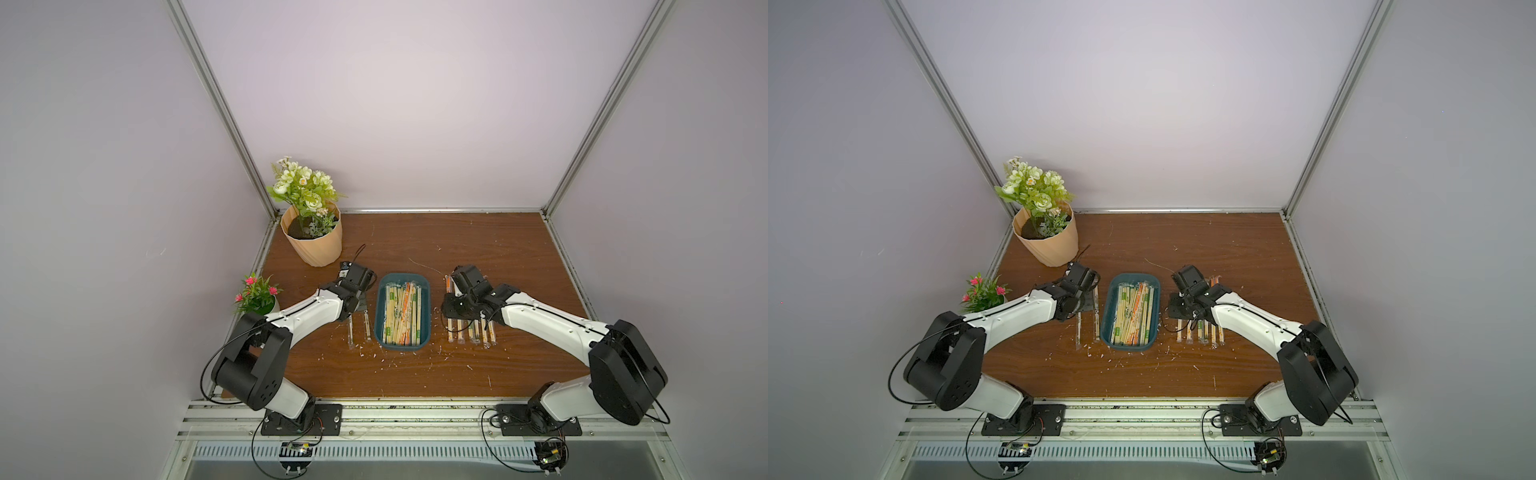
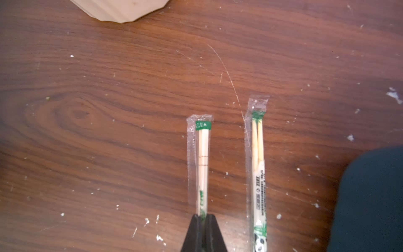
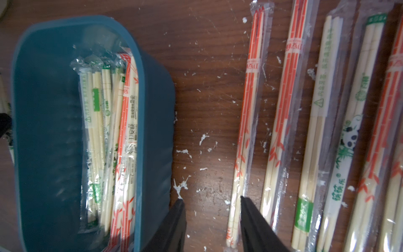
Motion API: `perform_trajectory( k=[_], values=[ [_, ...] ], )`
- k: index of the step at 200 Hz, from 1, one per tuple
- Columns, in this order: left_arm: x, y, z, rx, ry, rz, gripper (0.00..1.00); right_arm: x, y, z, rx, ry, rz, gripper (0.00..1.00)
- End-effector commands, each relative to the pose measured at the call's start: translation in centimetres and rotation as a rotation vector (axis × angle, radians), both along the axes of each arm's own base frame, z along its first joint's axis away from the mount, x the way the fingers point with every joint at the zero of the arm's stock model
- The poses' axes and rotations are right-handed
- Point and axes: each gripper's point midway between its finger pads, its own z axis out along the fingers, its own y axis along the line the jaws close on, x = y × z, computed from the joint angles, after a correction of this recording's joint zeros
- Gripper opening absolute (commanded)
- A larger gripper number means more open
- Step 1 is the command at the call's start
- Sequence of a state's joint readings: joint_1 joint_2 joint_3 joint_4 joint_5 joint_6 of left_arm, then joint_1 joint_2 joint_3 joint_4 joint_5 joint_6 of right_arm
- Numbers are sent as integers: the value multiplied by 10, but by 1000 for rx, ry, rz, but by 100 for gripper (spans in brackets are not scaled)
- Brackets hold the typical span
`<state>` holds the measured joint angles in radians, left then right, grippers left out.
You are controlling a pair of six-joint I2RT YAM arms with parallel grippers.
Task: Take the paired disposable chopsticks out of the storage box
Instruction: Place the paired disposable chopsticks at the center of the board.
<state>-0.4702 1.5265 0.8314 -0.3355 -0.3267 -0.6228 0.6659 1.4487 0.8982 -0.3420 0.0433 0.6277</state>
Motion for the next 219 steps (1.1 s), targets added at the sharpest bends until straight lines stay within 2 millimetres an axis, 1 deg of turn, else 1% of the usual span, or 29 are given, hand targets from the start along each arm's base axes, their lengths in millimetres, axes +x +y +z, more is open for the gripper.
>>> perform_trajectory(
  k=[1, 32, 53, 71, 79, 95, 110, 124, 133, 151, 168, 187, 219],
  values=[
    [10, -1, -1, 4, -10, -3, 0, 6, 6, 10, 15, -14, 14, 46],
    [13, -6, -12, -7, 9, -11, 0, 5, 6, 10, 14, -13, 14, 46],
    [15, -11, -14, -29, 8, -16, 0, 5, 5, 9, 15, -14, 14, 46],
    [16, -14, -14, -41, 9, -23, 3, 3, 4, 8, 13, -12, 15, 46],
    [16, -15, -13, -47, 8, -25, 6, 3, 4, 7, 13, -11, 13, 46],
    [17, -16, -10, -51, 4, -30, 15, 3, 3, 7, 12, -10, 12, 46],
    [17, -16, -6, -49, 0, -31, 29, 2, 3, 8, 11, -13, 11, 46],
    [18, -15, -1, -47, -8, -35, 36, 2, 3, 8, 13, -16, 11, 46],
    [18, -15, 4, -45, -15, -35, 39, 2, 2, 8, 13, -15, 11, 46],
    [19, -15, 16, -48, -35, -40, 42, 2, 2, 9, 15, -17, 12, 46],
    [21, -19, 31, -74, -60, -55, 44, 1, 2, 9, 14, -19, 11, 46],
    [22, -30, 46, -130, -86, -99, 47, 1, 1, 9, 13, -20, 11, 46],
    [22, -59, 68, -233, -128, -189, 50, 1, 1, 11, 18, -26, 10, 47]
  ],
)
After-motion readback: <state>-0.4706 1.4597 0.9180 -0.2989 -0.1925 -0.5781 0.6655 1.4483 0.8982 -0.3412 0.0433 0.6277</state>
